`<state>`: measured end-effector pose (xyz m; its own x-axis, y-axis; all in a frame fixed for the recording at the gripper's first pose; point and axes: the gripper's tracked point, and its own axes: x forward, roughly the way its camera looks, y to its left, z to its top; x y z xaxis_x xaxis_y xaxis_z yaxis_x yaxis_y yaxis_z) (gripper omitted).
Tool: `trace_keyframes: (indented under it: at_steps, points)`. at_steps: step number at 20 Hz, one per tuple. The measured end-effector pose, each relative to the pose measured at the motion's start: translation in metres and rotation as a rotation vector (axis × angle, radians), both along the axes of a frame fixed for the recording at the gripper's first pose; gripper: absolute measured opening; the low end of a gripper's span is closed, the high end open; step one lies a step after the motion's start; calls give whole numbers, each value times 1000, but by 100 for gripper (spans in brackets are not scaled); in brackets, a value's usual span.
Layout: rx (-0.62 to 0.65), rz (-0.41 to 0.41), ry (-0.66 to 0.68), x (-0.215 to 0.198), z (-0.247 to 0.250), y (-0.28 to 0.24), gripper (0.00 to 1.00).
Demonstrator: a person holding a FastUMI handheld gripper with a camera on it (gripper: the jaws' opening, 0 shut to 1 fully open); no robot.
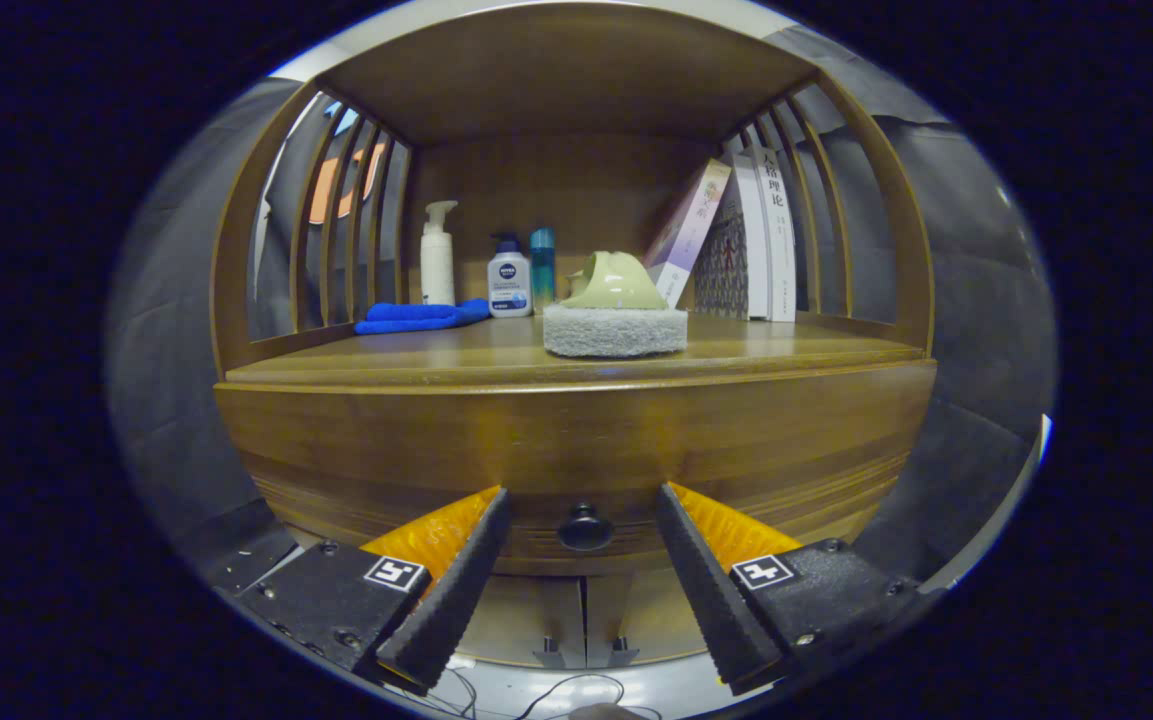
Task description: Pull open the drawer, take out the items inside it, and place them on the countertop above the cabinet.
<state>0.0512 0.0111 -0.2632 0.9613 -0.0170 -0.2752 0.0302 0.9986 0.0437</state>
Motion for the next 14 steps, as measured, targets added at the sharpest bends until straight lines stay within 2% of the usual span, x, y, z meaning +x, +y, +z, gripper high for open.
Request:
trace_keyframes:
  at_steps: [4,7,14]
  points:
    - [13,-6,10,-1,-1,1,97]
    - [-9,-41,6,-4,4,-7,98]
    - [30,-46,-92,-23,59,-15,98]
